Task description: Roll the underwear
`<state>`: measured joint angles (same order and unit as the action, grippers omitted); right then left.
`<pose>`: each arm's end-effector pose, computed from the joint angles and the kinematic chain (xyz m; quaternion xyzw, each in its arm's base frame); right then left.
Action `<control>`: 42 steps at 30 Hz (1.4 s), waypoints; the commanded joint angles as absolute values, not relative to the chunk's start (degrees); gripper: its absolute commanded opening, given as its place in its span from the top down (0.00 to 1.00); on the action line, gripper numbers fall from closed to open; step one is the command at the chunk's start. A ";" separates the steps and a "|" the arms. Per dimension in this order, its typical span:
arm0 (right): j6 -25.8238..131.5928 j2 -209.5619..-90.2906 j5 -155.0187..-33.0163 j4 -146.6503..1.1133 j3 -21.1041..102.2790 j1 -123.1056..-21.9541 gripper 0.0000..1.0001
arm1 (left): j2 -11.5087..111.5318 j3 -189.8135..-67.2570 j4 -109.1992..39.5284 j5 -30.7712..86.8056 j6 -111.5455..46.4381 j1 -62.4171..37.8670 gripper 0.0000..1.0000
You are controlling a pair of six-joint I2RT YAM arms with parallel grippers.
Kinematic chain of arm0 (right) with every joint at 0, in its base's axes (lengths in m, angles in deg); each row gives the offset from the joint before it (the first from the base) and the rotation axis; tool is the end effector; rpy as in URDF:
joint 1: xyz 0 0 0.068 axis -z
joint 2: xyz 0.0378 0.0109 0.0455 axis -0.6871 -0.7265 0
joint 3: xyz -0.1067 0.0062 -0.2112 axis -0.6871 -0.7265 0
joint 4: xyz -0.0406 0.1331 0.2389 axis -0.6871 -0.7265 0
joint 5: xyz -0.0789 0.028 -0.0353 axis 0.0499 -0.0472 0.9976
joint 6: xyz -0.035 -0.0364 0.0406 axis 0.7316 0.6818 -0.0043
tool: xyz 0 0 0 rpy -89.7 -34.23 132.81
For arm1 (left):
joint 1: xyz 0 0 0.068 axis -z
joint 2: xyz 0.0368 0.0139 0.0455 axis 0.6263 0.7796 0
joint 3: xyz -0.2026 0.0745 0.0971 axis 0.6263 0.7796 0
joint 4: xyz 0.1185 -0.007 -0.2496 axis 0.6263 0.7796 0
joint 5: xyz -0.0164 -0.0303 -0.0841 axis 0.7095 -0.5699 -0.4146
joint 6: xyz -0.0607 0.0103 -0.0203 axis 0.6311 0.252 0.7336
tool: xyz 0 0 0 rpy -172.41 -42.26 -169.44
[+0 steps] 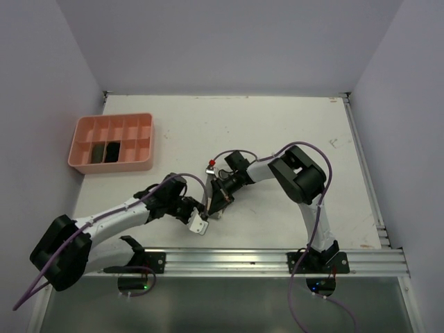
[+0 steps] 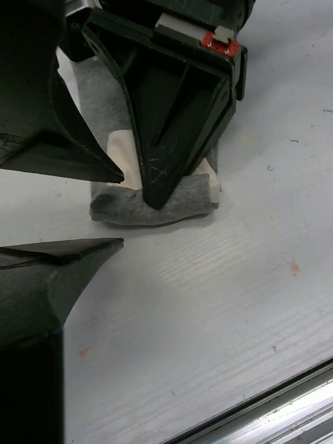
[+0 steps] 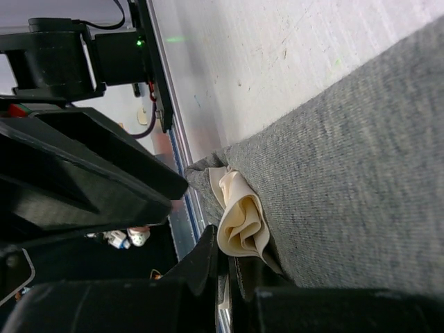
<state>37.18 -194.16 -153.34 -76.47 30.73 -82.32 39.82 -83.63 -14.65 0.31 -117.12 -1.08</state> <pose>0.2636 0.2726 0.0196 0.2394 -0.7863 -0.5584 0.1122 0.1652 -0.1653 0.1107 0.7995 0.4432 -0.1972 0.3543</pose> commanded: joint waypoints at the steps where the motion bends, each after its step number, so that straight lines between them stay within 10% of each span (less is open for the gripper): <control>1: 38.08 -196.99 -143.15 -74.81 30.52 -82.25 1.00 | 42.71 -81.94 -23.93 4.36 -114.89 2.08 0.59; 19: 40.27 -197.17 -143.33 -78.49 32.10 -82.16 1.00 | 56.50 -86.24 -19.21 14.92 -112.25 5.61 0.89; 29: 35.97 -182.50 -128.75 -78.32 34.38 -72.68 0.45 | 63.28 -94.94 -0.58 8.86 -112.43 5.87 1.00; 42: 48.26 -150.46 -107.74 -87.46 26.84 -67.48 0.45 | 84.71 -117.69 21.04 -1.68 -109.08 -0.35 1.00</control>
